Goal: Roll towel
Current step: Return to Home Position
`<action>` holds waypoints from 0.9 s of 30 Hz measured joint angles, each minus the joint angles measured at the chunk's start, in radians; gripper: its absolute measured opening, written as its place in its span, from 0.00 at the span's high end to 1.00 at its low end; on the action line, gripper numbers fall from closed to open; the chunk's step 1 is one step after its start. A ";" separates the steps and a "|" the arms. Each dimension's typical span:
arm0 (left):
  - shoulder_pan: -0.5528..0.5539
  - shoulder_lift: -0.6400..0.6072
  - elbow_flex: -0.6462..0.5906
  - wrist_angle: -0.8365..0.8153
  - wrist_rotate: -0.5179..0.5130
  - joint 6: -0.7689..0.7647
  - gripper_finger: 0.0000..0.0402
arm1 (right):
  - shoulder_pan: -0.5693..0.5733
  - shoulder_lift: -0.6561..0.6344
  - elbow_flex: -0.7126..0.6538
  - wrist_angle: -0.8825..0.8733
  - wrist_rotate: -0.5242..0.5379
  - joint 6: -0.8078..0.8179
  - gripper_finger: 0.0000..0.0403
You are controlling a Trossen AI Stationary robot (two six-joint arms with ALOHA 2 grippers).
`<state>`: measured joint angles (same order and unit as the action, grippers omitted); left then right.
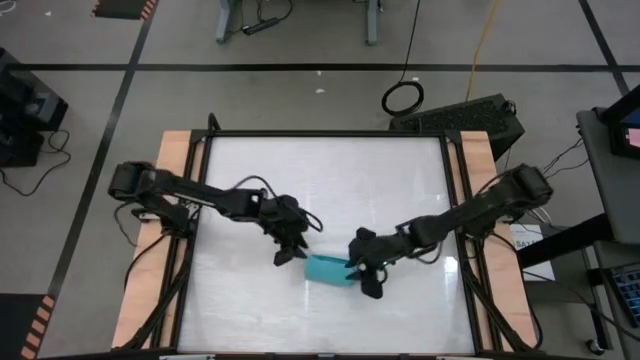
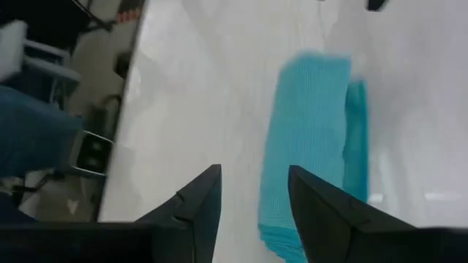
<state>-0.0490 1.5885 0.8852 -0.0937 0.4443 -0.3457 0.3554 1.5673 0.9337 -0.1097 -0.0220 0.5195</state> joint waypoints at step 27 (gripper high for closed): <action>-0.084 -0.964 -0.133 -0.457 -0.762 0.019 0.57 | 0.014 -0.940 0.001 -0.538 0.447 -0.179 0.63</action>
<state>-0.1327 0.6241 0.7523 -0.5507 -0.3179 -0.3268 0.3695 0.6275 0.9344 -0.6476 0.4250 0.3400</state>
